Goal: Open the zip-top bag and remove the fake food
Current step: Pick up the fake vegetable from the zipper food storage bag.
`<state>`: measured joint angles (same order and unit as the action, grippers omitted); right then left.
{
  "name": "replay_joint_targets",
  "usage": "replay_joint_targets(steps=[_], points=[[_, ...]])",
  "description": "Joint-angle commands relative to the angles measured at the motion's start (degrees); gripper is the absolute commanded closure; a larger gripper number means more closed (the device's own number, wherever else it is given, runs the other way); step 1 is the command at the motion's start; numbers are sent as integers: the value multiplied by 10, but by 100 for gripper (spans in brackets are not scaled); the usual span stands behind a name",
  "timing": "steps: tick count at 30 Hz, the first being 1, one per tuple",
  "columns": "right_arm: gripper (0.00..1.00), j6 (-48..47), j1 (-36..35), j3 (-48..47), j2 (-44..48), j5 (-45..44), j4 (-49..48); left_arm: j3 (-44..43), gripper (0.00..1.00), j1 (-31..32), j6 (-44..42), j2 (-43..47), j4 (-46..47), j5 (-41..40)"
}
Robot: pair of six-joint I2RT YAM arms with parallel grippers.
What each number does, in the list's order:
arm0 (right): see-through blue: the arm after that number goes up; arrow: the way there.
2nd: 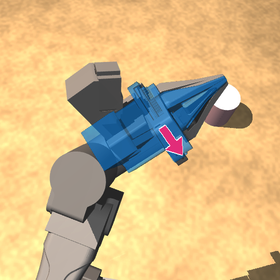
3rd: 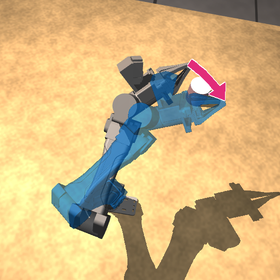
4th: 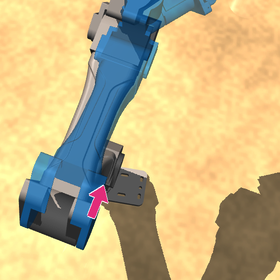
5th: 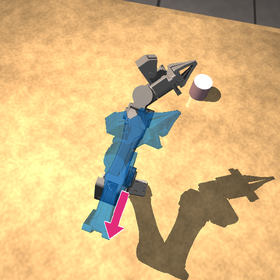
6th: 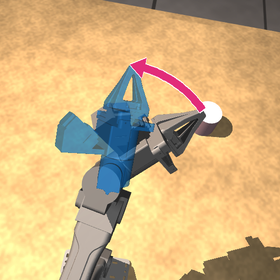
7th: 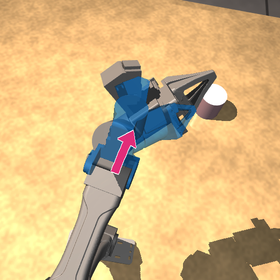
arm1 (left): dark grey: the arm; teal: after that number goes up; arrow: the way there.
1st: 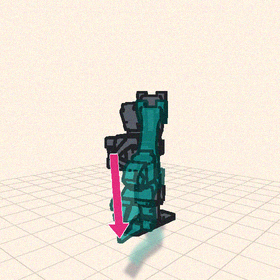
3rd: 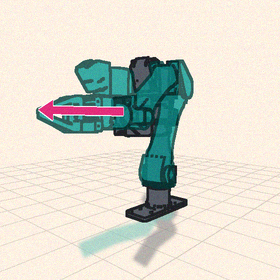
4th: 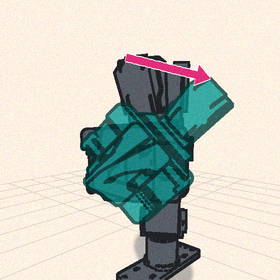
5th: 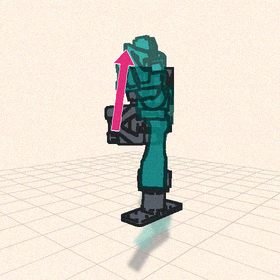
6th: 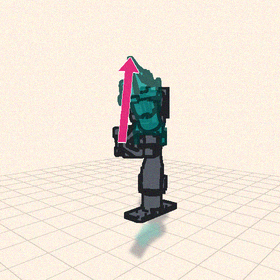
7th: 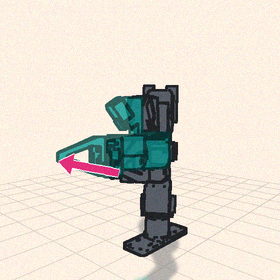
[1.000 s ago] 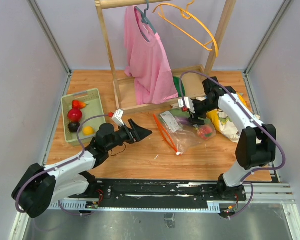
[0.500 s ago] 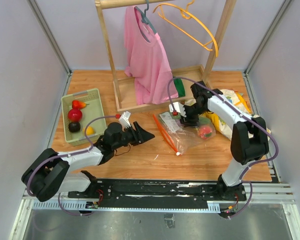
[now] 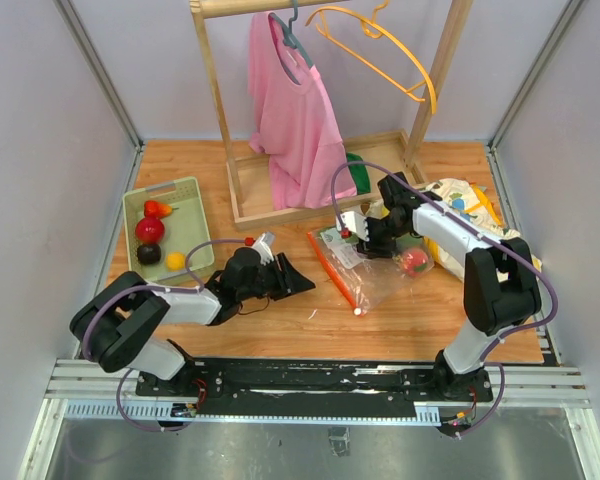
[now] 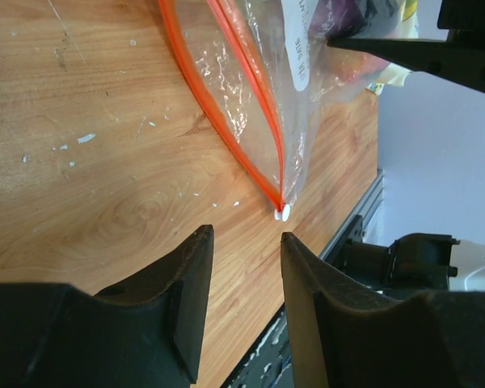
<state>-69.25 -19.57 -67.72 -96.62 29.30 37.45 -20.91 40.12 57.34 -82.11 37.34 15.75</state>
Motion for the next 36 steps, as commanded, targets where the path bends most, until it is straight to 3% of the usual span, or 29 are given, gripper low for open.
replay_joint_targets(steps=[1,9,20,23,28,36], points=[[59,4,-6,9,5,-22,4,-15,58,10,6,-19,28,13],[86,-17,-6,-9,2,55,78,-9,57,12,8,-33,40,21],[91,-148,-7,-26,19,164,206,-9,56,14,7,-50,47,33],[87,-147,-8,-28,32,159,207,-8,56,15,7,-51,47,32],[67,-149,-7,-15,70,128,192,-8,56,18,5,-50,48,31],[44,-214,-8,13,90,107,191,-15,56,23,-11,-56,47,37]])
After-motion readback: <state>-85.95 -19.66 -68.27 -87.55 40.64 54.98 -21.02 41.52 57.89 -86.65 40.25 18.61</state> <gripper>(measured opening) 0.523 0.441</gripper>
